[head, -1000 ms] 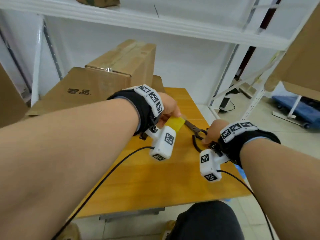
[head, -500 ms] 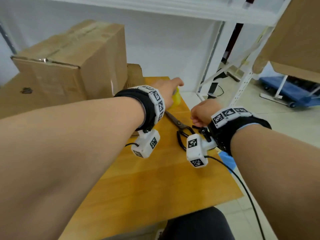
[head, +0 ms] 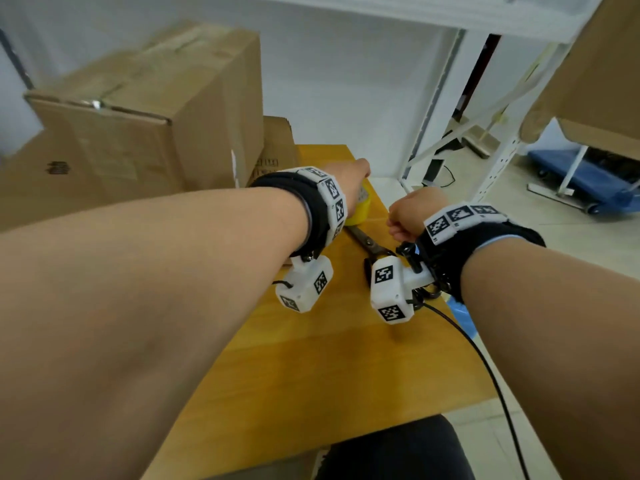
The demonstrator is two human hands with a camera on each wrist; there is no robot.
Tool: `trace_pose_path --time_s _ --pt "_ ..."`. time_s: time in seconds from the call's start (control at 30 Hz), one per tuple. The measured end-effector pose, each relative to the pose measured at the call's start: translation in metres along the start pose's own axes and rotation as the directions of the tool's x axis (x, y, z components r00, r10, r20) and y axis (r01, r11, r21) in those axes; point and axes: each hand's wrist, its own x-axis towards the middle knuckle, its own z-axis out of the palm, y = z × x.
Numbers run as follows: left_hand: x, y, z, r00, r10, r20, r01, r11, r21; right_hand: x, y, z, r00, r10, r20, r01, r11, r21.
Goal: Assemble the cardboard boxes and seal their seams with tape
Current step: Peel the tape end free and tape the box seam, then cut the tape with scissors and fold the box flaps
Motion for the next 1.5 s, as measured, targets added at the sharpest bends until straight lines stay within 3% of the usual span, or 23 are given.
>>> trace_pose_path --time_s 0.17,0.37,0.43,0.5,0.6,0.7,0.83,1.03,1.23,1.37,1.5 --pt "-0.044 0.003 -0.04 0.995 0.031 -0.097 -0.038 0.997 -0.071 -0.051 -0.045 -0.006 0.987 -0.152 -0.051 0.151 0.988 -0.035" --pt "-0.116 -0.012 -0.097 0.962 0.09 -0.256 -0.107 0.993 -0.052 -0.141 -0.113 0.016 0.928 -0.367 -0.072 0.363 0.93 -0.059" --pt "-0.146 -0.024 -0.12 0.935 0.067 -0.347 -0.109 0.989 -0.103 -0.169 -0.131 0.031 0.88 -0.458 -0.124 0.443 0.887 -0.133" --pt "-0.176 -0.04 -0.141 0.9 0.026 -0.436 -0.129 0.969 -0.21 -0.197 -0.146 0.046 0.801 -0.569 -0.184 0.541 0.821 -0.184" --pt "-0.211 -0.076 -0.159 0.839 -0.106 -0.534 -0.078 0.947 -0.31 -0.234 -0.164 0.066 0.728 -0.682 -0.067 0.668 0.728 -0.154" --pt "-0.232 -0.117 -0.162 0.834 -0.25 -0.492 0.102 0.946 -0.309 -0.249 -0.172 0.088 0.673 -0.734 0.09 0.728 0.636 -0.257" --pt "-0.242 -0.144 -0.153 0.88 -0.346 -0.326 0.234 0.912 -0.338 -0.242 -0.165 0.116 0.648 -0.747 0.151 0.707 0.516 -0.483" --pt "-0.232 -0.143 -0.146 0.909 -0.312 -0.277 0.215 0.919 -0.33 -0.231 -0.167 0.138 0.602 -0.799 -0.004 0.613 0.466 -0.638" --pt "-0.221 -0.151 -0.135 0.893 -0.367 -0.261 0.253 0.888 -0.385 -0.223 -0.17 0.156 0.659 -0.751 -0.039 0.544 0.511 -0.666" --pt "-0.22 -0.158 -0.128 0.888 -0.388 -0.246 0.259 0.865 -0.431 -0.217 -0.157 0.165 0.602 -0.799 0.009 0.513 0.378 -0.771" --pt "-0.222 -0.161 -0.125 0.907 -0.373 -0.196 0.254 0.855 -0.453 -0.216 -0.147 0.168 0.564 -0.826 0.016 0.54 0.354 -0.764"
